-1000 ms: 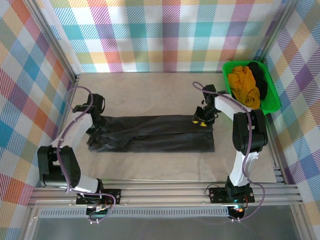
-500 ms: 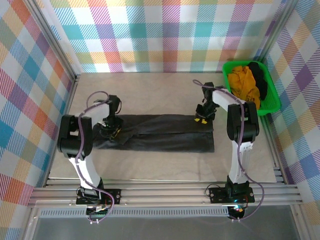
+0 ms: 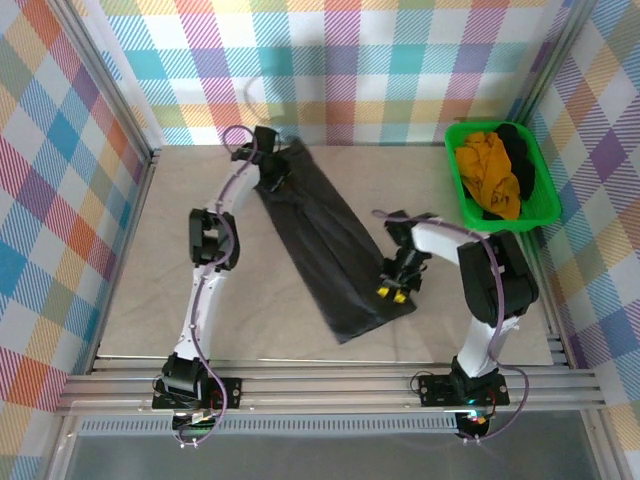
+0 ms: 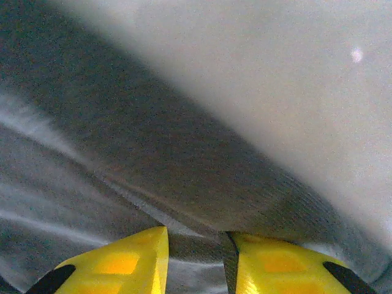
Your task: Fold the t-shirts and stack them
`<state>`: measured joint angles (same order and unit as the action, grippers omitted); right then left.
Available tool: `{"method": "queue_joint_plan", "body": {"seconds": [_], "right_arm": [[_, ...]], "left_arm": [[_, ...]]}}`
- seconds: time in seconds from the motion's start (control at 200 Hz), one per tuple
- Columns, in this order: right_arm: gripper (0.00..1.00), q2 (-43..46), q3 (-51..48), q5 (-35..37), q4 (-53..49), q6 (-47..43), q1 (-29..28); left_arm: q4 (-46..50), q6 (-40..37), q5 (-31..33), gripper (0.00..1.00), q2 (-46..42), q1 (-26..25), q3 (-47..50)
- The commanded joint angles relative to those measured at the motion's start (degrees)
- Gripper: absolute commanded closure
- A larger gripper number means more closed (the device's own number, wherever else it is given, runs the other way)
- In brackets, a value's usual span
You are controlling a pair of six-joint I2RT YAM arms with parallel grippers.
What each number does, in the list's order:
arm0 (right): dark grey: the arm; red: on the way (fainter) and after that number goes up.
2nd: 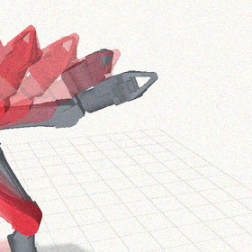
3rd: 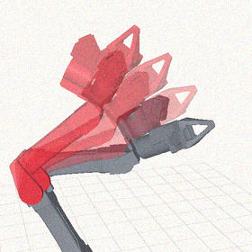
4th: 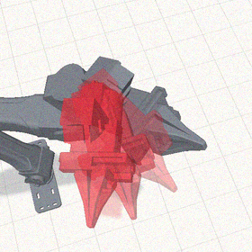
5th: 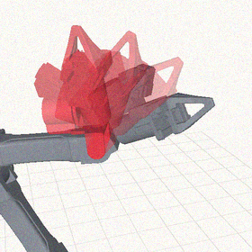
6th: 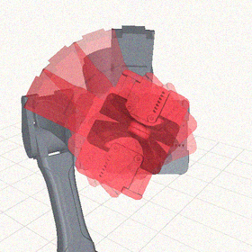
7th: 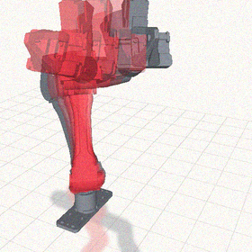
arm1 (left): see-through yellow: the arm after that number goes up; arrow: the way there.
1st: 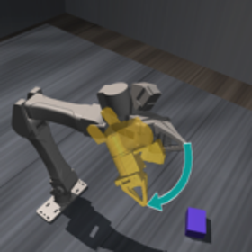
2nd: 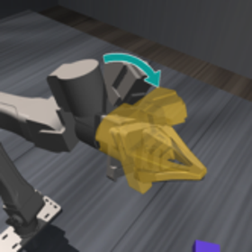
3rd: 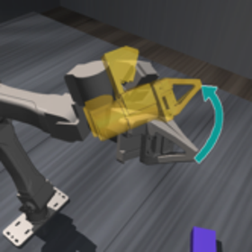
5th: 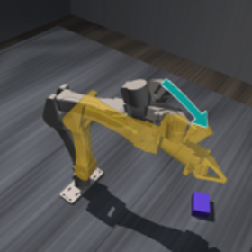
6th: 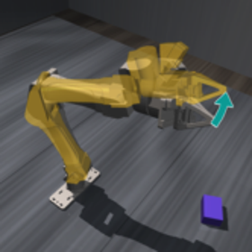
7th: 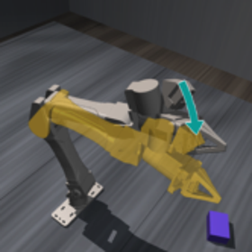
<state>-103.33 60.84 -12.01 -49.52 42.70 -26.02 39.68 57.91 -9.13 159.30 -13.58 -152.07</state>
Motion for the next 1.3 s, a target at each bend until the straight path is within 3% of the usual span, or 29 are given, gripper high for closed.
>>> {"method": "queue_joint_plan", "body": {"seconds": [0.0, 0.13, 0.24, 0.395, 0.45, 0.55, 0.695, 0.775, 0.85, 0.96, 1.05, 1.155, 1.295], "right_arm": [[0.68, -4.5, -1.1, -5.8, 4.4, 8.3, -7.2], [0.68, -9.2, 3.7, -9.1, 6.5, 11.0, -12.2], [0.67, -10.8, 8.1, -9.3, 5.6, 10.4, -13.1], [0.59, -3.9, 11.8, -3.4, -0.8, 5.9, -12.3], [0.54, 0.5, 11.0, -0.9, -2.8, 4.2, -10.9], [0.48, 8.9, 4.4, -0.5, -2.2, 1.3, -6.7], [0.49, 14.2, -4.4, -5.1, -2.3, -5.3, -0.8], [0.50, 13.2, -6.0, -10.1, -1.4, -9.7, -0.5], [0.51, 11.0, -6.7, -15.0, 0.8, -11.6, -1.2], [0.54, 6.9, -6.7, -16.5, 2.9, -13.0, -2.4], [0.55, 3.9, -6.3, -17.3, 3.3, -13.2, -3.1], [0.56, 1.3, -6.3, -16.9, 3.2, -12.9, -4.1], [0.58, -0.5, -6.2, -18.2, 5.6, -11.4, -5.2]], "left_arm": [[-6.1, 4.8, -3.6, 0.63, 8.3, -3.3, -4.9], [-13.8, 7.5, -3.1, 0.61, 8.6, -3.3, -2.6], [-15.8, 6.8, -3.8, 0.58, 8.2, -2.5, -4.2], [-3.4, -4.4, 2.0, 0.48, -2.7, -2.5, -6.6], [3.7, -10.7, 7.5, 0.35, -9.4, -3.7, -4.3], [6.0, -13.6, 6.7, 0.33, -24.9, -5.1, 14.4], [3.9, -11.1, -1.0, 0.38, -46.8, -7.1, 53.3], [6.8, -14.9, -8.4, 0.44, -54.4, -8.9, 68.3], [8.7, -18.3, -12.8, 0.44, -61.7, -11.1, 81.4], [4.5, -14.8, -20.7, 0.42, -71.2, -14.2, 98.8], [-0.1, -10.1, -24.9, 0.41, -73.9, -18.2, 106.1], [-2.1, -7.7, -23.8, 0.39, -72.7, -21.3, 108.7], [-15.3, 0.3, -23.9, 0.39, -71.4, -22.8, 113.4]]}}
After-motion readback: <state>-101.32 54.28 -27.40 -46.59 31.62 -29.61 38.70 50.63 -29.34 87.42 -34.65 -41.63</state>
